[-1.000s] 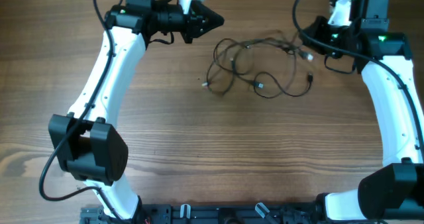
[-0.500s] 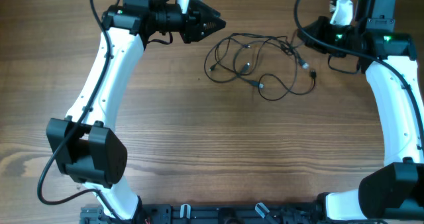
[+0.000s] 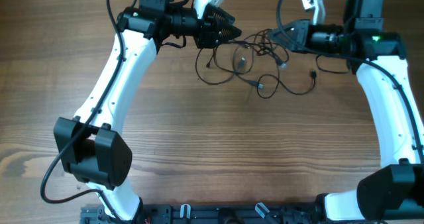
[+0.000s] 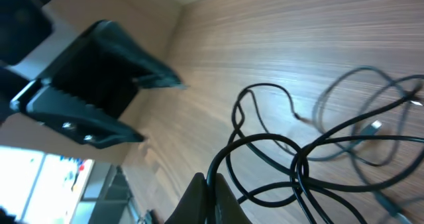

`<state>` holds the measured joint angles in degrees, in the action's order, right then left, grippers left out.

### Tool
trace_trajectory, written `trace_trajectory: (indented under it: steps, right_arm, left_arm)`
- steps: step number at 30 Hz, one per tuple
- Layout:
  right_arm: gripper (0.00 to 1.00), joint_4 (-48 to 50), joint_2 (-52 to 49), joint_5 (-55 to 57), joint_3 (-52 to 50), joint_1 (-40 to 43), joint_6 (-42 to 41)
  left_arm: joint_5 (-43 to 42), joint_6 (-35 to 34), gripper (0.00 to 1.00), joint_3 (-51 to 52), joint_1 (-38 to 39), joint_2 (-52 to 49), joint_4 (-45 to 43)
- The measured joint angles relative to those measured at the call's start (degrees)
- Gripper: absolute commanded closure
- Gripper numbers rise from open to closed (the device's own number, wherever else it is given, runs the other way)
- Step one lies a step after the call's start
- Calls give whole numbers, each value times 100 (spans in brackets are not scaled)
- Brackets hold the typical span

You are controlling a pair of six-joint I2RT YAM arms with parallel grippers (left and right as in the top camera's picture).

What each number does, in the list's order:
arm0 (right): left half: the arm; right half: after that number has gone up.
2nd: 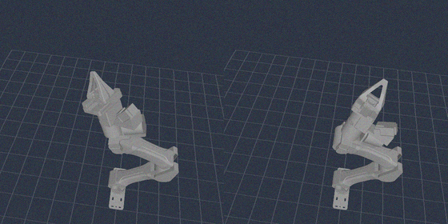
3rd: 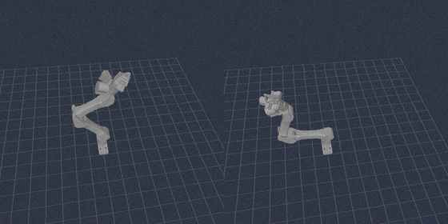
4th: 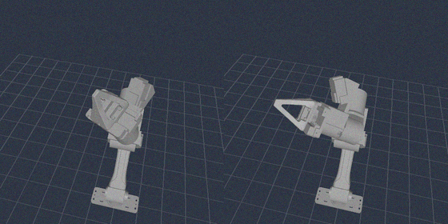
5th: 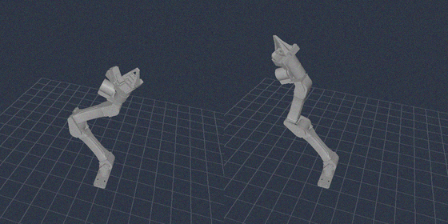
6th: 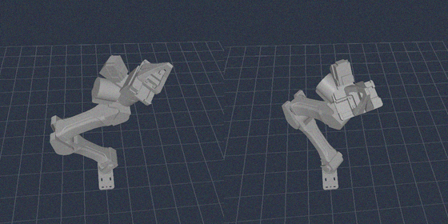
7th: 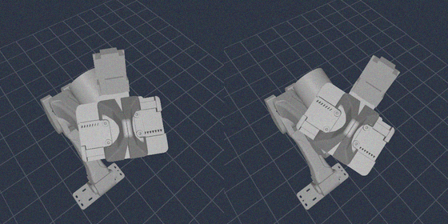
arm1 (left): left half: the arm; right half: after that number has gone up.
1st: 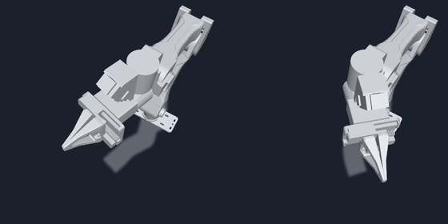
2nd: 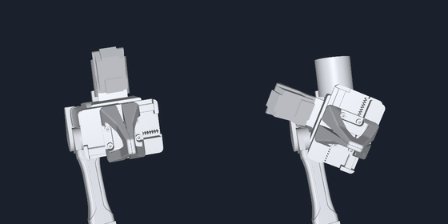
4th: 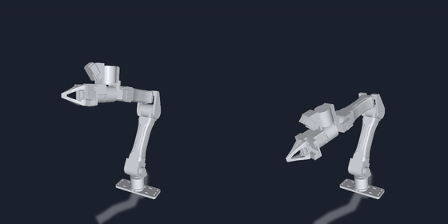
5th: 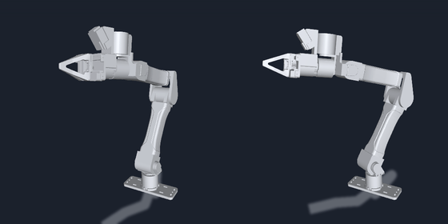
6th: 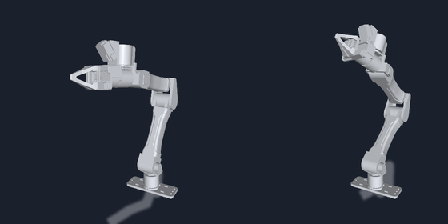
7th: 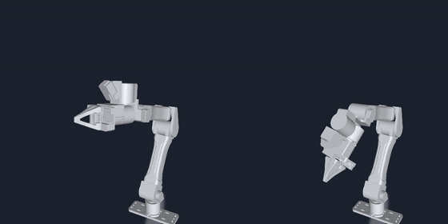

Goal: Untangle cables

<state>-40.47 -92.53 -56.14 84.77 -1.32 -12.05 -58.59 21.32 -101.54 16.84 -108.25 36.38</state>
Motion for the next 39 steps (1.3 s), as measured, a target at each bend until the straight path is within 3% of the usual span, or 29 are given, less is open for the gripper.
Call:
trace_trajectory:
  steps: [7,14,39]
  right_arm:
    - [95,190,26,-273,0,-90,-4]
    - [96,800,31,-435,0,-90,-225]
    - [96,1193,31,-81,0,-83,-765]
  left_arm:
    - [2,20,61,0,37,-197,11]
    - [2,39,60,0,70,-354,50]
    - [262,262,56,0,286,-374,273]
